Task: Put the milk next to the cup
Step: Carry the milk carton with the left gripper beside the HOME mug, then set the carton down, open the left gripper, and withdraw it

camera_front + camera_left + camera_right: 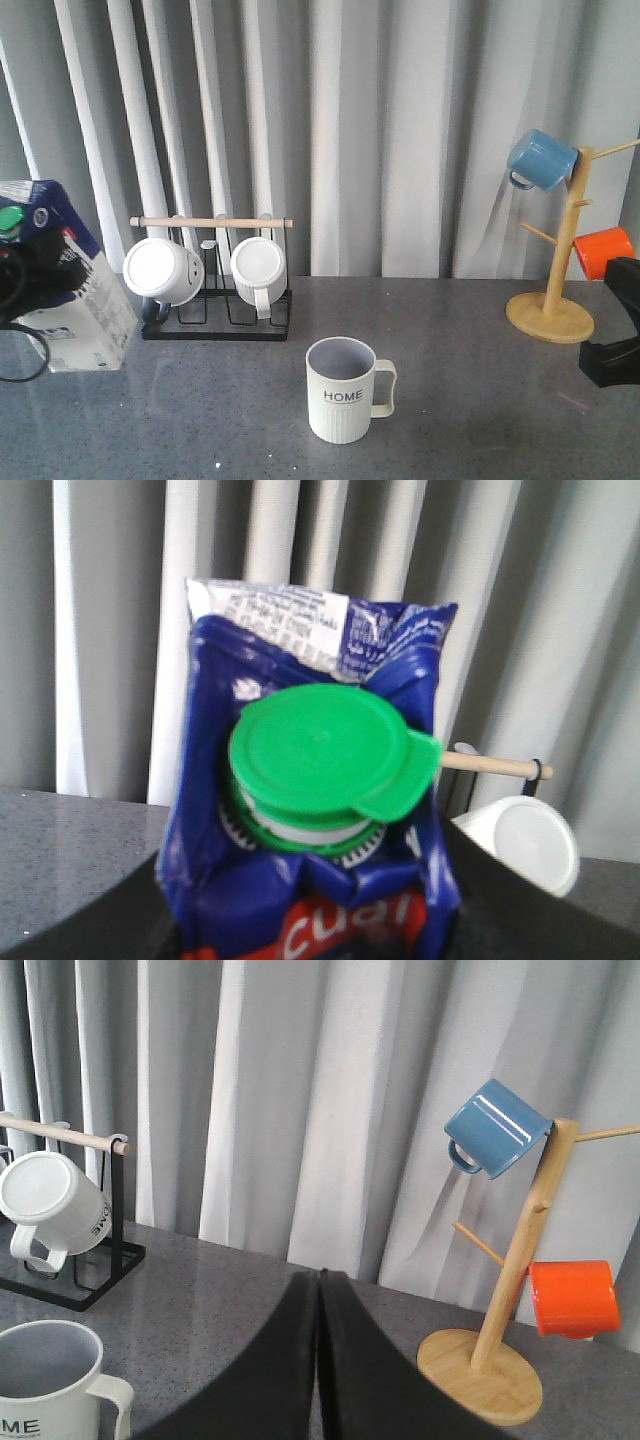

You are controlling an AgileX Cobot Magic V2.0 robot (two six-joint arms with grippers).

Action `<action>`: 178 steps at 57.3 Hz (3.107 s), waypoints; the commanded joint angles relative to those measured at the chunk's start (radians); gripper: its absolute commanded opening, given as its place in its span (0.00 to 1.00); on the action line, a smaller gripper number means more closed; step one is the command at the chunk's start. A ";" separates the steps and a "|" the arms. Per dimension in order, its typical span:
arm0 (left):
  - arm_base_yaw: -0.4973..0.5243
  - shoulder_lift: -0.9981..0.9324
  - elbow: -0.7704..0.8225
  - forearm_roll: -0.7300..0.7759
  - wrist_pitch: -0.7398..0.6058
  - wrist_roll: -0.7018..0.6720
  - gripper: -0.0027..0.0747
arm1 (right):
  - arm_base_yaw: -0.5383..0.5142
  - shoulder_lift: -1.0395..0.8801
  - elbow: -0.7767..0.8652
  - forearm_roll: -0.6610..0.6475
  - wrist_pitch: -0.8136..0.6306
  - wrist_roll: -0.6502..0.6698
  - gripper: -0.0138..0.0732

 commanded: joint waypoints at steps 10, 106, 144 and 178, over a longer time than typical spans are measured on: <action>-0.332 0.023 -0.047 -0.795 -0.251 0.695 0.03 | -0.008 -0.010 -0.024 -0.008 -0.069 -0.002 0.15; -0.585 0.487 -0.380 -0.869 -0.344 0.759 0.03 | -0.008 -0.010 -0.024 -0.008 -0.069 -0.002 0.15; -0.585 0.486 -0.380 -0.889 -0.334 0.755 0.32 | -0.008 -0.010 -0.024 -0.008 -0.069 -0.003 0.15; -0.585 0.326 -0.380 -0.761 -0.337 0.794 0.68 | -0.008 -0.010 -0.024 -0.008 -0.069 -0.003 0.15</action>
